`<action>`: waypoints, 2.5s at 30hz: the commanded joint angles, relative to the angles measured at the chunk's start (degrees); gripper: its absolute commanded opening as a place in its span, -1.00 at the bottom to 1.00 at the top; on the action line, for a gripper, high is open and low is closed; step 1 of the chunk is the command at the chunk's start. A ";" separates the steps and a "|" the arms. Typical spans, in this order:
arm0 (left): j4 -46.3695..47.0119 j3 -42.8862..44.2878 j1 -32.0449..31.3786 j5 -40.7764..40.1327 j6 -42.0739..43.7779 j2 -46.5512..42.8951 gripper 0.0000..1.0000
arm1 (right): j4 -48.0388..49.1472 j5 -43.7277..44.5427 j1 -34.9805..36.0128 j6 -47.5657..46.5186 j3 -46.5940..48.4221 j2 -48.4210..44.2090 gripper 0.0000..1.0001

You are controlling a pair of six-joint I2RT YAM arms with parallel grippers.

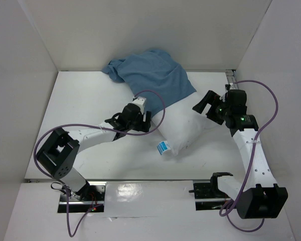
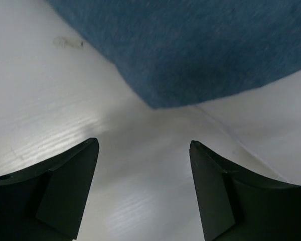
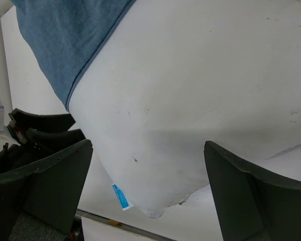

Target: Put the pillow into the pillowcase

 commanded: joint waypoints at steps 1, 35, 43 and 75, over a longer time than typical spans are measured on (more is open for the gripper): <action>12.24 0.01 0.00 0.47 3.88 3.22 0.71 | -1.25 -0.61 -0.28 -0.85 3.04 0.00 0.99; 3.54 7.92 5.80 7.41 3.18 0.36 -1.00 | -4.78 -10.90 9.47 -2.89 -5.56 0.35 0.99; -1.12 10.98 0.98 8.81 3.18 -0.98 -1.00 | 11.95 -2.35 15.44 5.56 -16.36 -1.50 0.44; -11.04 52.12 -7.47 36.07 -12.11 -13.89 -1.00 | 12.43 0.71 17.56 7.42 -5.14 -8.06 -1.00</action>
